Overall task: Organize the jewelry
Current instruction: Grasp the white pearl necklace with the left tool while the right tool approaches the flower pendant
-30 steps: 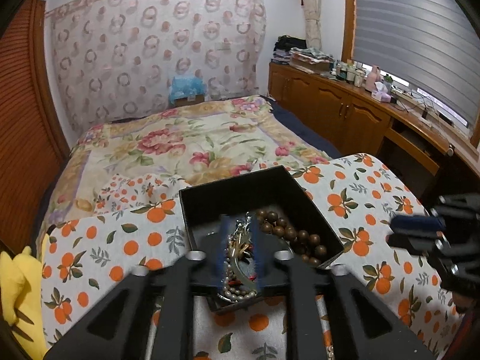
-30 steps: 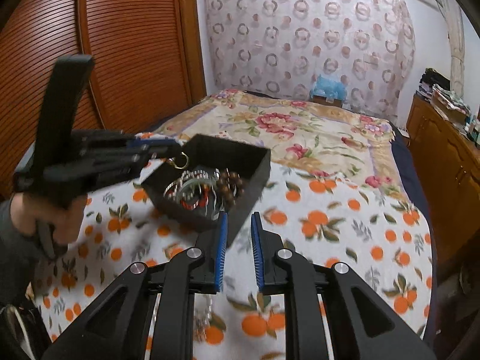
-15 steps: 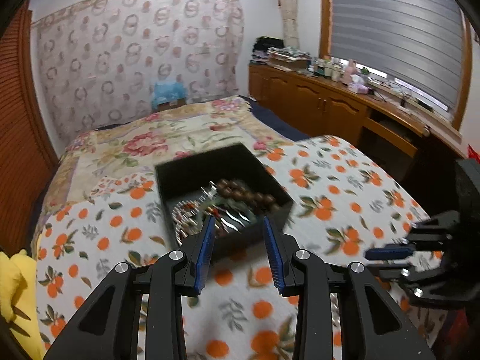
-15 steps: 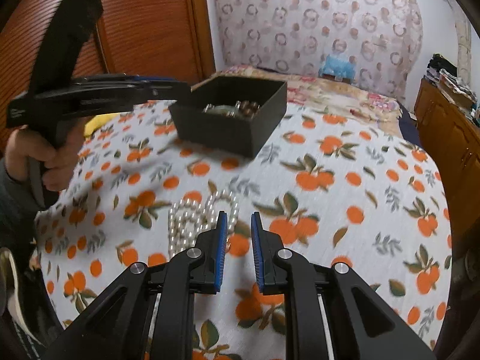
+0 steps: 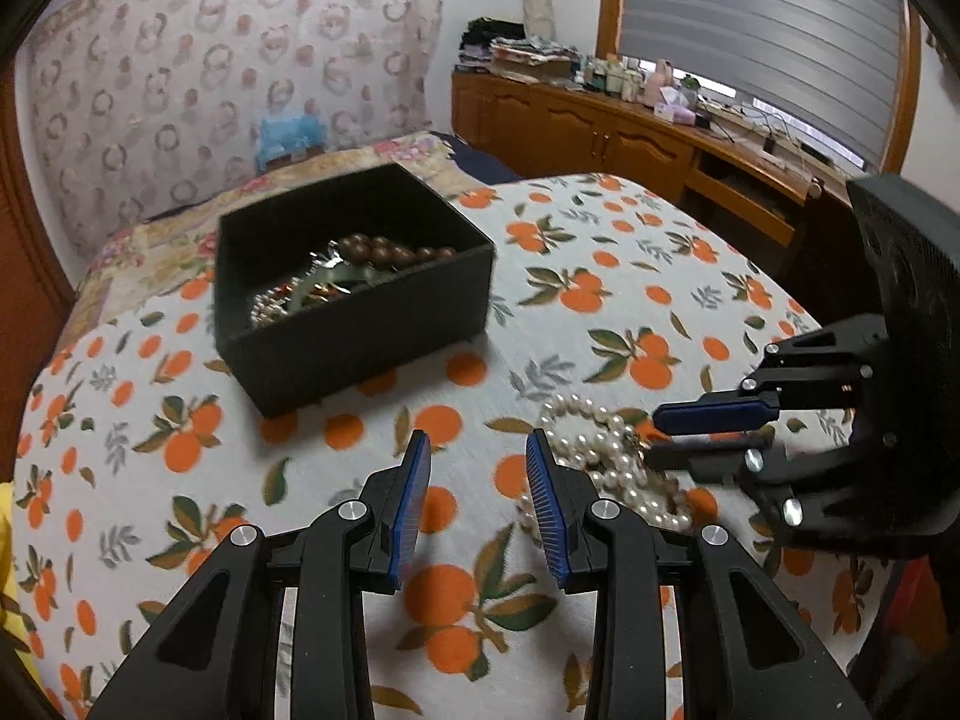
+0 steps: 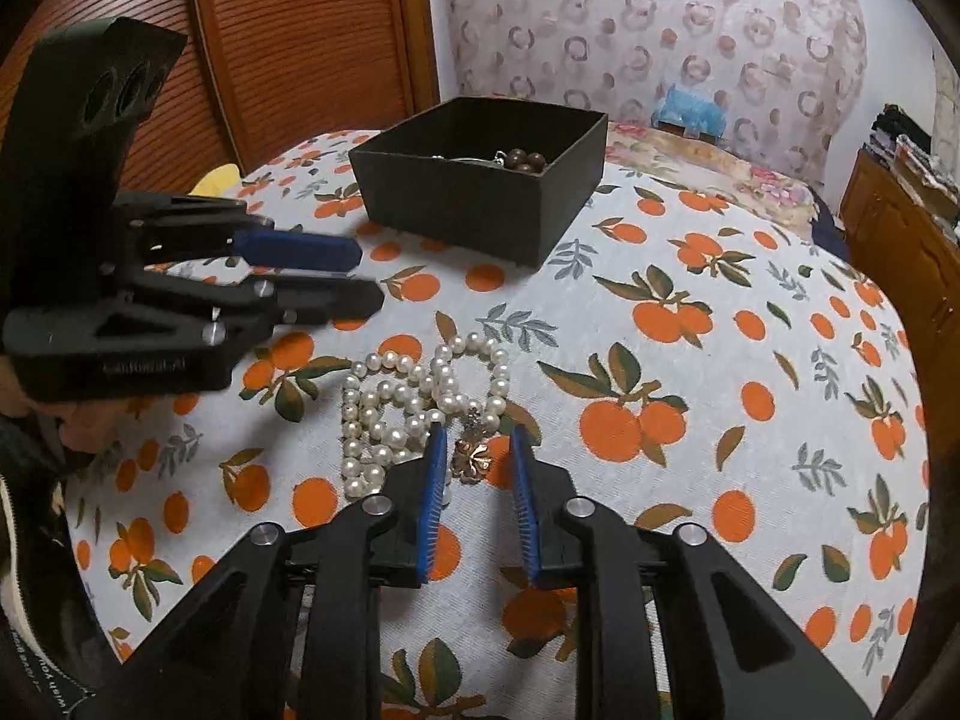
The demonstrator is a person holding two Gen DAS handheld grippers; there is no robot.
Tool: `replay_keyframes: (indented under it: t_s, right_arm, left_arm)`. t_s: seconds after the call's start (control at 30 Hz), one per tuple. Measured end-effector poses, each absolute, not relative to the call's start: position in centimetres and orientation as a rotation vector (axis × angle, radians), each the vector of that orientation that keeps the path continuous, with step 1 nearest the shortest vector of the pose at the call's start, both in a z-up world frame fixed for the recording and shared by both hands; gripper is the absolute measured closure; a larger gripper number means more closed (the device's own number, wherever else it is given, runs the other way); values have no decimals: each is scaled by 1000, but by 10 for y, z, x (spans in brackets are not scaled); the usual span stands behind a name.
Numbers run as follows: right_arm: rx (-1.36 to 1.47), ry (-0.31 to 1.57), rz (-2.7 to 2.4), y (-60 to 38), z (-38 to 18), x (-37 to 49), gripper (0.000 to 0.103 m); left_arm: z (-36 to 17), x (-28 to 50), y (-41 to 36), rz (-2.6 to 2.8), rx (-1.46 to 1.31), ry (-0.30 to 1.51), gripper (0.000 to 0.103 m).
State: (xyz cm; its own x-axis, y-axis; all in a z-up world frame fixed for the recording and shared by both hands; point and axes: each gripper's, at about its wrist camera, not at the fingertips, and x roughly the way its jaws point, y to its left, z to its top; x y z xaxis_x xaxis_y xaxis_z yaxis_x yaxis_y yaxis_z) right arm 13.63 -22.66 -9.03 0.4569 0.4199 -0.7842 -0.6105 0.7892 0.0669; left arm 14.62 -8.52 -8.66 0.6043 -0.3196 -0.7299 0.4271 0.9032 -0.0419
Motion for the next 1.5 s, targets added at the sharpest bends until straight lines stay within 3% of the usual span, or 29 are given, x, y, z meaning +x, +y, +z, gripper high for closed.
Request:
replay_keyframes:
  t_s: [0.3, 0.57, 0.6, 0.73, 0.77, 0.83, 0.9, 0.93, 1.23, 1.3, 1.5]
  right_arm:
    - [-255, 894, 586, -239, -90, 140, 100]
    - [-230, 873, 586, -244, -86, 140, 100]
    - [-219, 872, 587, -245, -85, 141, 100]
    - [-212, 863, 589, -246, -84, 140, 100]
    - [-216, 864, 590, -246, -84, 140, 100]
    - [-224, 868, 592, -244, -86, 139, 94]
    - [-224, 867, 592, -243, -86, 139, 78]
    - [-225, 867, 594, -243, -87, 139, 77]
    - [-274, 885, 580, -231, -96, 146, 77]
    - [-310, 872, 566, -229, -96, 144, 86]
    - [-303, 869, 545, -237, -96, 144, 86]
  left_arm:
    - [-98, 142, -98, -479, 167, 856, 72]
    - [-102, 140, -100, -494, 171, 865, 73]
    - [-102, 140, -101, -497, 172, 863, 74]
    - [-101, 138, -102, -522, 166, 858, 102]
    - [-100, 137, -102, -509, 175, 855, 103]
    - [-99, 138, -99, -498, 173, 853, 103]
    - [-100, 140, -96, -490, 163, 859, 103]
    - [-100, 141, -95, -487, 161, 861, 103]
    - [-96, 139, -93, -492, 142, 853, 103]
    - [-96, 139, -92, -492, 140, 855, 103]
    - [-99, 139, -96, -502, 145, 871, 102]
